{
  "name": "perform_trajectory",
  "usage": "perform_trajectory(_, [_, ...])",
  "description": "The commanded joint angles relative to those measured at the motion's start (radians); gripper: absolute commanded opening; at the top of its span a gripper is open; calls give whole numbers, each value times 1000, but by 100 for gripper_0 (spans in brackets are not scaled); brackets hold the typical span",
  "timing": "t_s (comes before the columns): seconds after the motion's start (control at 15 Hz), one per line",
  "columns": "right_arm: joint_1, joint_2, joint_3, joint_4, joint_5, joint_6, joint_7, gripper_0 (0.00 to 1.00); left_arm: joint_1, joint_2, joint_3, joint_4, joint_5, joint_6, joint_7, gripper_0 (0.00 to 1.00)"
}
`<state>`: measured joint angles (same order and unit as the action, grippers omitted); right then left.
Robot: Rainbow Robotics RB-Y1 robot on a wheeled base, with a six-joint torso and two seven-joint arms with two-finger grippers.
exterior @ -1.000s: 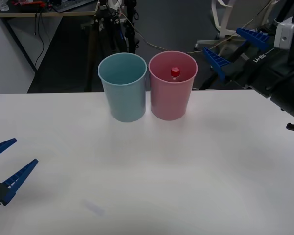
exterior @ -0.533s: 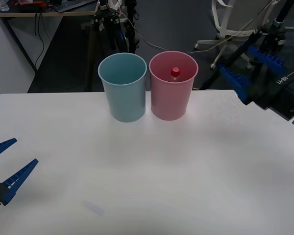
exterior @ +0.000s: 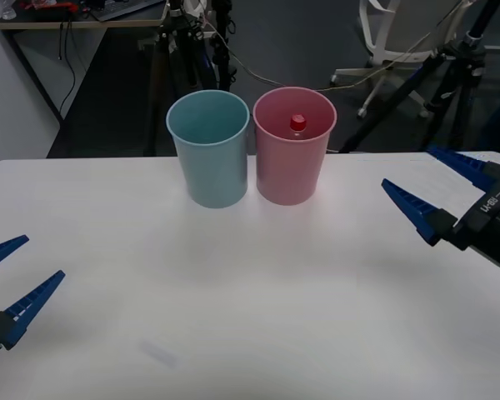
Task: Grasp the object on the table and drop it into the matching bin: aluminum can to the light blue bin, PET bottle to the pink bin.
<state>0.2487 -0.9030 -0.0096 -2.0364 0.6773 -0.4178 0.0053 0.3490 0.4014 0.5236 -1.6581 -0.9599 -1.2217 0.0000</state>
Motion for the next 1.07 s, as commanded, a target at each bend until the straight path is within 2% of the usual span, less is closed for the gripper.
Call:
perform_trajectory(0.07, [55,62,-36,2,74,-87,-19,100,0,0,0,0,0,0,0,100])
perform_trajectory(0.4, [159,230,-130,2,228,-236,-53,100,0,0,0,0,0,0,0,100])
perform_trajectory(0.67, [196,311,-173,2,295,-276,-68,100,0,0,0,0,0,0,0,100])
perform_trajectory(1.07, [213,331,-188,2,314,-295,-85,100,0,0,0,0,0,0,0,100])
